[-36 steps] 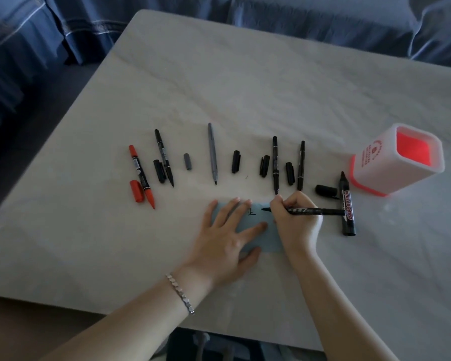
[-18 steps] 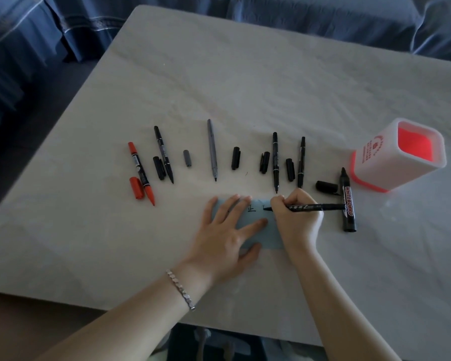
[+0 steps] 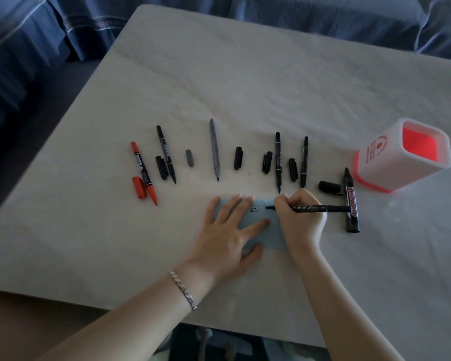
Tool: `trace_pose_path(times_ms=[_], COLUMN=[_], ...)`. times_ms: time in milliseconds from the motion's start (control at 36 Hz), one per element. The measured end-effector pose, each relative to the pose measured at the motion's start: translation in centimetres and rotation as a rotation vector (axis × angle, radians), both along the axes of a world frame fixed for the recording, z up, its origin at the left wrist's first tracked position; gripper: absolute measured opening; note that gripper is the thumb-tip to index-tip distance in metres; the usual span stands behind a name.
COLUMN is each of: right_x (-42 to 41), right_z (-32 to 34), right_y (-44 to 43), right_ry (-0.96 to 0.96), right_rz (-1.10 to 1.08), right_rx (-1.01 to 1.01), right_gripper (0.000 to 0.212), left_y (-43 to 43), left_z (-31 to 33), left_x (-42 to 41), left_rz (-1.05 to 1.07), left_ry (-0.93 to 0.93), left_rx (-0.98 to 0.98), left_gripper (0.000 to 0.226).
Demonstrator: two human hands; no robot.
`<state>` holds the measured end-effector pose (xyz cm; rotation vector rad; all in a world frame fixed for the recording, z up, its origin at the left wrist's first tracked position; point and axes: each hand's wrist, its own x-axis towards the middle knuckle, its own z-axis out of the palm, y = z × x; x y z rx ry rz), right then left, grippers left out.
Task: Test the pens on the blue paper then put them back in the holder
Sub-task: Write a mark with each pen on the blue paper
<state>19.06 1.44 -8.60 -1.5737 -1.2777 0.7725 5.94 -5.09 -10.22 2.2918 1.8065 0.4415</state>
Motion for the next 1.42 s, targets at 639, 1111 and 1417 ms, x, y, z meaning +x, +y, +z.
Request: trace_pose_path(times_ms=[639, 1111, 1417], right_x=[0.2, 3.7, -1.6], right_z=[0.1, 4.7, 6.8], right_y=[0.0, 2.8, 6.5], right_ry=[0.069, -0.137, -0.510], right_rz=[-0.118, 0.052, 0.407], right_rx=[-0.032, -0.367, -0.246], right_gripper=[0.040, 0.051, 0.038], left_y=[0.0, -0.4, -1.5], left_z=[0.4, 1.1, 2.0], left_x=[-0.1, -0.8, -2.1], left_rz=[-0.012, -0.054, -0.053], left_ry=[0.018, 0.208, 0.291], left_rx=[-0.045, -0.100, -0.173], left_gripper=[0.043, 0.052, 0.051])
